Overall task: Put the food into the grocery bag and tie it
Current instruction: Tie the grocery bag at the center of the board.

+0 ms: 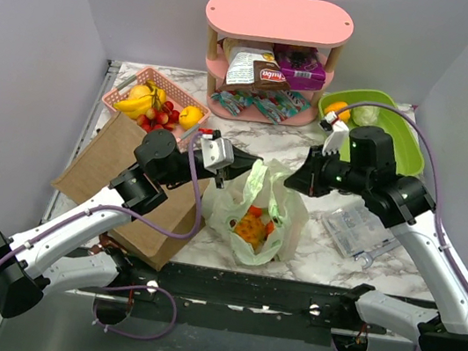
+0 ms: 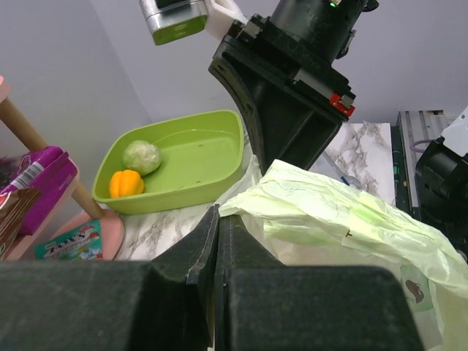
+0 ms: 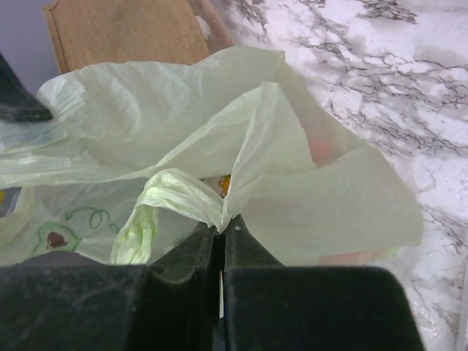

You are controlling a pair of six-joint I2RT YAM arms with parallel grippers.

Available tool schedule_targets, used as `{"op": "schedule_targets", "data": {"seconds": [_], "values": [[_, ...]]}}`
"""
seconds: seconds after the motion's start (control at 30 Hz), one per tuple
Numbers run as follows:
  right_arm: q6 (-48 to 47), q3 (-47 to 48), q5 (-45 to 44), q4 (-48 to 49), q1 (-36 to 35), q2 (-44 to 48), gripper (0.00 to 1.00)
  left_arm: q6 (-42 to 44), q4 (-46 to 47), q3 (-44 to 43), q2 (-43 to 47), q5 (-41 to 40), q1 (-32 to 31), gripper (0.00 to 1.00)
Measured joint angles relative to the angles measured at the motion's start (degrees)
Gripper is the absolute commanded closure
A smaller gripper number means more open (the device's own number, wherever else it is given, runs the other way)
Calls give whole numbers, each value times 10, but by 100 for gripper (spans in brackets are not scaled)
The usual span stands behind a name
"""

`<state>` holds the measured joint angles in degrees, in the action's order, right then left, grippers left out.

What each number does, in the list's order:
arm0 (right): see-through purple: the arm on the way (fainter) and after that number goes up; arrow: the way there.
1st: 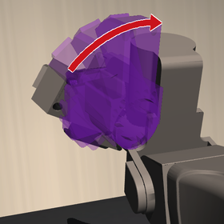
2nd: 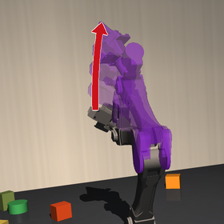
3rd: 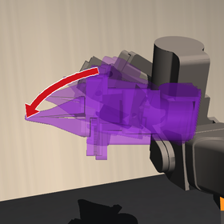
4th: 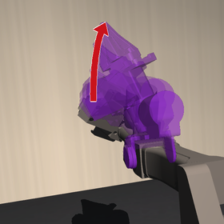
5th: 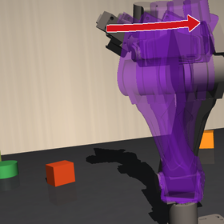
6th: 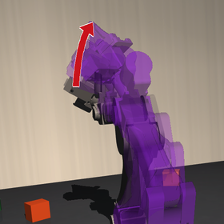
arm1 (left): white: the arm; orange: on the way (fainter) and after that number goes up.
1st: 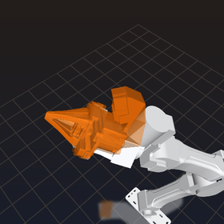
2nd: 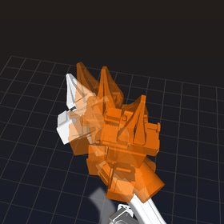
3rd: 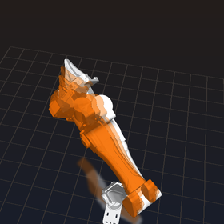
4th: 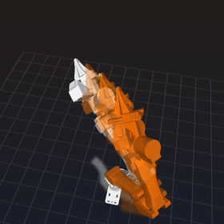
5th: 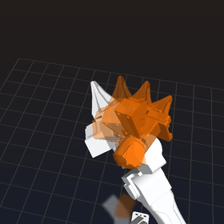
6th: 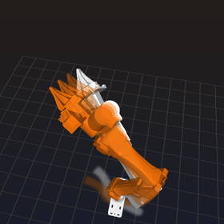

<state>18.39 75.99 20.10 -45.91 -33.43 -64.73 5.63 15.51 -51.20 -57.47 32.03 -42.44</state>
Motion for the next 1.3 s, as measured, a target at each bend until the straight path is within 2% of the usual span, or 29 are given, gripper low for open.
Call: {"op": "schedule_targets", "data": {"seconds": [0.27, 0.47, 0.5, 0.6, 0.63, 0.77, 1.0, 1.2, 1.3], "values": [[3, -12, 101, 5, 0, 31, 99, -17, 11, 0, 0, -22, 0, 99], [24, -24, 157, 37, 0, 32, 98, -27, 13, 0, 0, -28, 0, 95], [28, -24, 162, 43, 0, 29, 98, -29, 13, 0, 0, -28, 0, 92], [41, -27, 172, 67, 0, 21, 98, -31, 12, 0, 0, -28, 0, 56], [44, -30, 174, 75, 0, 19, 98, -33, 10, 0, 0, -28, 0, 49], [58, -39, 179, 96, 0, 12, 98, -32, -12, 0, 1, -29, 0, 41], [77, -46, 186, 122, 0, 9, 98, -16, -66, 0, 19, -51, 0, 43], [88, -53, 194, 132, 0, 9, 98, 6, -113, -3, 40, -93, 0, 63], [90, -55, 200, 132, 0, 9, 98, 20, -153, -23, 40, -106, 0, 64]]}}
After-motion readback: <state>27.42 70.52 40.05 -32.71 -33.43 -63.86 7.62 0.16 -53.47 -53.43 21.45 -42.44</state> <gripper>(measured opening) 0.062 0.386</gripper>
